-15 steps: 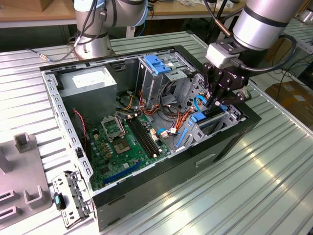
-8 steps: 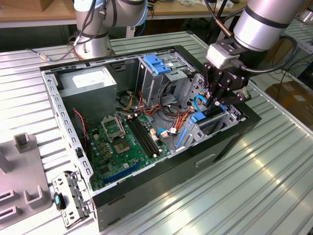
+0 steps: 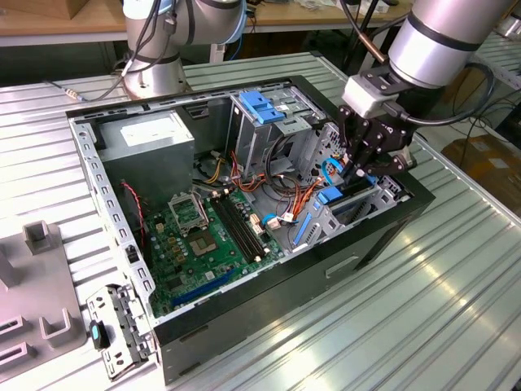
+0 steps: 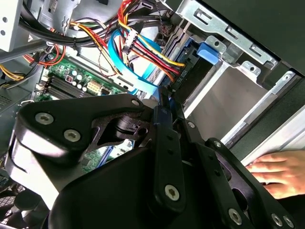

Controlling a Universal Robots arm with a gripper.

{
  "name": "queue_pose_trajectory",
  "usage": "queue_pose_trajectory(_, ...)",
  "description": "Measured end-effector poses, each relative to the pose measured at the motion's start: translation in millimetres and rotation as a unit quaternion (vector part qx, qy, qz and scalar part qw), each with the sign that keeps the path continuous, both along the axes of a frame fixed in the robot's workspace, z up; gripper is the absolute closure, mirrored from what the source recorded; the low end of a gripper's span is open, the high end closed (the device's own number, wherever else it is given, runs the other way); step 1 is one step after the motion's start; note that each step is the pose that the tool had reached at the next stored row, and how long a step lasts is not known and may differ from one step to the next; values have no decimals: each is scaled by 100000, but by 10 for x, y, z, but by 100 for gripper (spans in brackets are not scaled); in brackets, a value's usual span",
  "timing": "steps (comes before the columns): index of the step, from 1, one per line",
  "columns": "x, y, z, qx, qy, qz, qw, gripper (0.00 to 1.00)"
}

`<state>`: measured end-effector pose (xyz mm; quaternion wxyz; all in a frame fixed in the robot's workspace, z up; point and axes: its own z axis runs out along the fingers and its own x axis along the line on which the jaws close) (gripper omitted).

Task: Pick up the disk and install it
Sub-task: 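Insert the second disk wire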

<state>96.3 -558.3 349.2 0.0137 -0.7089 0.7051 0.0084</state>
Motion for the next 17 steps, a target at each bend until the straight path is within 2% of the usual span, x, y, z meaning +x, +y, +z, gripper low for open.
queue_pose_trajectory(14,12,-13,-3,51,-91,-13,100000,84)
queue_pose_trajectory(17,12,-21,-28,224,-92,-10,100000,84)
